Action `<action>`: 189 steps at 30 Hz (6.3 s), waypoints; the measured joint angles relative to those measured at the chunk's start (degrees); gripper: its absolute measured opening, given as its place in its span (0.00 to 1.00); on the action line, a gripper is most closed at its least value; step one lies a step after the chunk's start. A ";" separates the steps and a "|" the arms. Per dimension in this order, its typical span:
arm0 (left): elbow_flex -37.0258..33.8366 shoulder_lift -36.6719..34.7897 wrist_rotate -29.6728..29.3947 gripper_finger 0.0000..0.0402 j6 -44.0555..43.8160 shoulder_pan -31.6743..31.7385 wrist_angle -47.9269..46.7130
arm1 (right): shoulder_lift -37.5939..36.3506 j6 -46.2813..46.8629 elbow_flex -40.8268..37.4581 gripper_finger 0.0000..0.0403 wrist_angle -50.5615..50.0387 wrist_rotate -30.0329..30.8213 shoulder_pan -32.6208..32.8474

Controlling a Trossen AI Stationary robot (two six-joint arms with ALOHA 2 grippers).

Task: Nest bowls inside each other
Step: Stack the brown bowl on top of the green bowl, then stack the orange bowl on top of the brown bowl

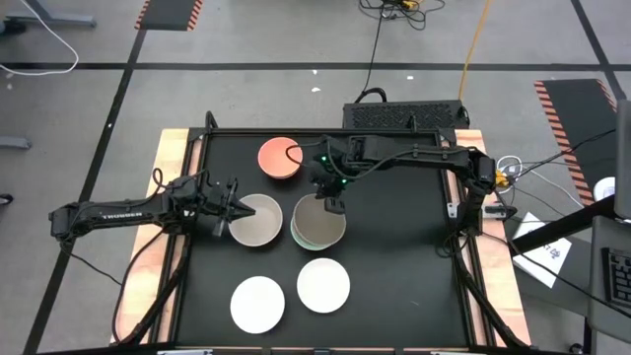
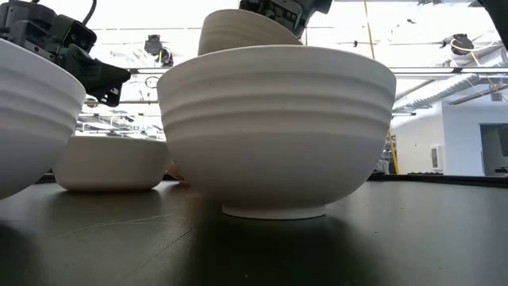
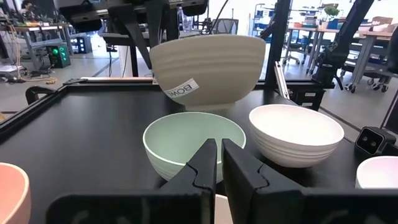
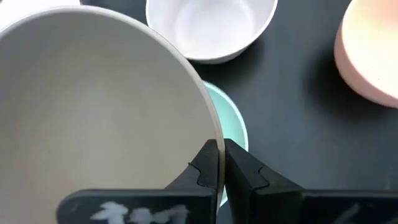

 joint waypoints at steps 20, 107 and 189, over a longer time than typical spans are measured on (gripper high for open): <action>-0.01 0.00 -0.01 0.06 -0.04 0.00 -0.21 | 5.95 -1.46 0.05 0.00 -2.40 3.15 -0.18; -0.01 -0.02 0.09 0.06 -0.47 0.02 -2.91 | 6.03 9.54 -6.60 0.14 -8.80 10.22 0.44; 0.01 -0.02 -0.05 0.06 -0.45 -2.62 -1.00 | -56.10 12.57 -33.38 0.02 4.54 10.21 6.80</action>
